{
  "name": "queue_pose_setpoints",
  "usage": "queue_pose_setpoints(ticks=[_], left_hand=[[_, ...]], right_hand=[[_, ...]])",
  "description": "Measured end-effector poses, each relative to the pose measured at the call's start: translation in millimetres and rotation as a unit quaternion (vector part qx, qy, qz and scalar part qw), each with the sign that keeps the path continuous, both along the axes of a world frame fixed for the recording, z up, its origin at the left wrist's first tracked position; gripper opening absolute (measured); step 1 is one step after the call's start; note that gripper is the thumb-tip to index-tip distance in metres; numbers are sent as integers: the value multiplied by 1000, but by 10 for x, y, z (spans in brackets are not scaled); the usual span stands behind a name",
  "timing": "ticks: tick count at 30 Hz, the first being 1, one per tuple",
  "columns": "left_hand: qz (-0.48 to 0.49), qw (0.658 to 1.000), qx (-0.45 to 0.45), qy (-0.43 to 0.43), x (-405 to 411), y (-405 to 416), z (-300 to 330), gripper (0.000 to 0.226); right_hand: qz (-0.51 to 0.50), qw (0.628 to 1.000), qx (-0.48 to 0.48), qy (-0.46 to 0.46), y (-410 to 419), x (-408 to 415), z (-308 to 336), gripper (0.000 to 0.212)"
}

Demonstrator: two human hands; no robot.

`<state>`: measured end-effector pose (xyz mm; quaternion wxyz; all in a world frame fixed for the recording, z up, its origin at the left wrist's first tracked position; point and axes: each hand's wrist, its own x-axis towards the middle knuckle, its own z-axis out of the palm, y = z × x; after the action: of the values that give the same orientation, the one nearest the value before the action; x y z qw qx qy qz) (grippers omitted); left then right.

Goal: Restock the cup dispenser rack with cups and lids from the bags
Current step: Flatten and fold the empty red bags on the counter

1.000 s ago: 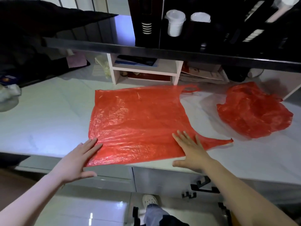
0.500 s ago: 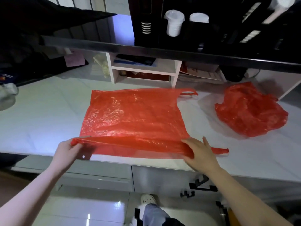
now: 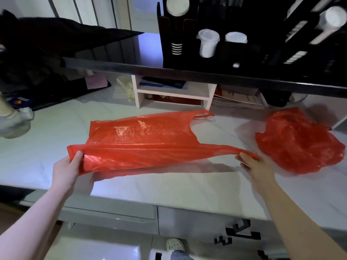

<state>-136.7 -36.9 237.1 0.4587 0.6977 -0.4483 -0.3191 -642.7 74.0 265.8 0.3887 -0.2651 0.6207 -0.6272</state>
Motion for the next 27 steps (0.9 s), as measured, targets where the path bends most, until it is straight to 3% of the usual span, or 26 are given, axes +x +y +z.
queue_pose_setpoints(ticks=[2, 4, 7, 9, 10, 13, 16, 21, 26, 27], left_hand=[[-6, 1000, -2, 5, -6, -45, 54, 37], [-5, 999, 1, 33, -28, -90, 122, 35], [-7, 994, 24, 111, -77, -138, 210, 31], [-13, 988, 39, 149, -110, -152, 243, 30], [-18, 985, 46, 164, -120, -159, 254, 30], [-17, 977, 69, 199, -113, -189, 265, 31], [-23, 970, 85, 226, -92, -214, 258, 32], [-74, 977, 82, 183, -54, -144, 181, 35], [-175, 981, 80, -20, -21, 57, 82, 17], [-205, 973, 97, -45, -25, 86, 84, 24]], right_hand=[[32, 990, -47, -132, -107, -7, 3, 9], [80, 978, -57, -182, -244, -3, -2, 20], [219, 973, 47, -50, -400, 90, -33, 47], [281, 949, 136, 43, -440, 226, -40, 54], [287, 945, 150, 43, -466, 296, -42, 54], [277, 951, 136, 15, -602, 447, -87, 37], [232, 965, 74, 98, -768, 581, -58, 7], [179, 972, 36, 148, -932, 619, -203, 19], [166, 966, 41, 193, -994, 578, -369, 16], [166, 963, 47, 205, -988, 568, -384, 16]])
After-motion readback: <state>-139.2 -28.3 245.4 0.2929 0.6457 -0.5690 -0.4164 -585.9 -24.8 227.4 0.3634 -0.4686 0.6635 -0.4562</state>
